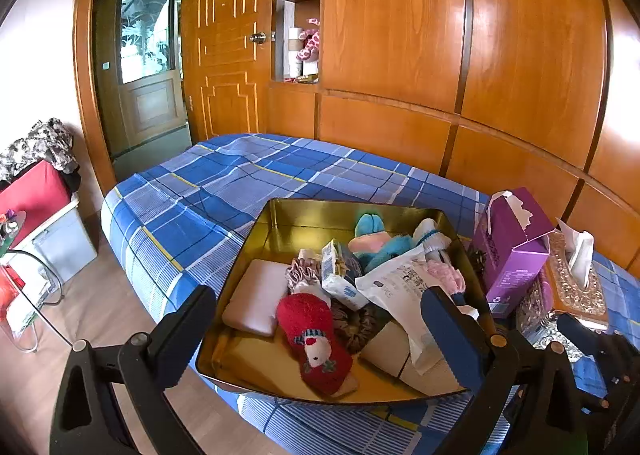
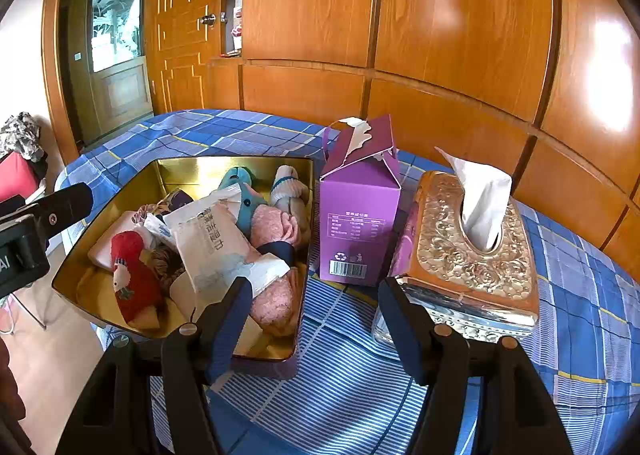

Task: Organize soft objects

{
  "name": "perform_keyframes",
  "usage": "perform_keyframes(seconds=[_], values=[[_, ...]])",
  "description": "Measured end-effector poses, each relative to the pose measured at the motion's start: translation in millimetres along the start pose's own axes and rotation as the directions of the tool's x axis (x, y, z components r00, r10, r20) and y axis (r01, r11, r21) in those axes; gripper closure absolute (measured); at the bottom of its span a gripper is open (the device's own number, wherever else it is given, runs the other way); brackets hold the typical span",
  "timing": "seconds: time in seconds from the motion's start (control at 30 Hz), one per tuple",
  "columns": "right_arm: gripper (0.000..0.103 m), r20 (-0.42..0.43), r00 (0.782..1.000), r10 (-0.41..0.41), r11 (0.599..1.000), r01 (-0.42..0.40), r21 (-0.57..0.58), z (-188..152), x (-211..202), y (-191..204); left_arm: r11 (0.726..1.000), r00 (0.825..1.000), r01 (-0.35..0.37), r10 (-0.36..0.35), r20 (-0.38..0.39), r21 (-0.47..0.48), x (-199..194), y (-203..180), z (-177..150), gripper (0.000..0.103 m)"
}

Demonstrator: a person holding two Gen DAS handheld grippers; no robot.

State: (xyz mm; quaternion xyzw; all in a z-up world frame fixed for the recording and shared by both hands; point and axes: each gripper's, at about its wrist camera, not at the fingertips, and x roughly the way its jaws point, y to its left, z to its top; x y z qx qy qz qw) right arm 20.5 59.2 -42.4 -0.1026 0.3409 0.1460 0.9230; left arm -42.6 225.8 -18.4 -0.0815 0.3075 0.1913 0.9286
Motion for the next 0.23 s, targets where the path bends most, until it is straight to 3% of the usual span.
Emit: perform_keyframes(seconds=[0.23], values=[[0.036, 0.014, 1.000, -0.005, 1.000, 0.005, -0.004, -0.1, -3.7, -1.0, 1.000, 1.000, -0.009, 0.009, 0.011, -0.007, -1.5, 1.8, -1.0, 0.000]])
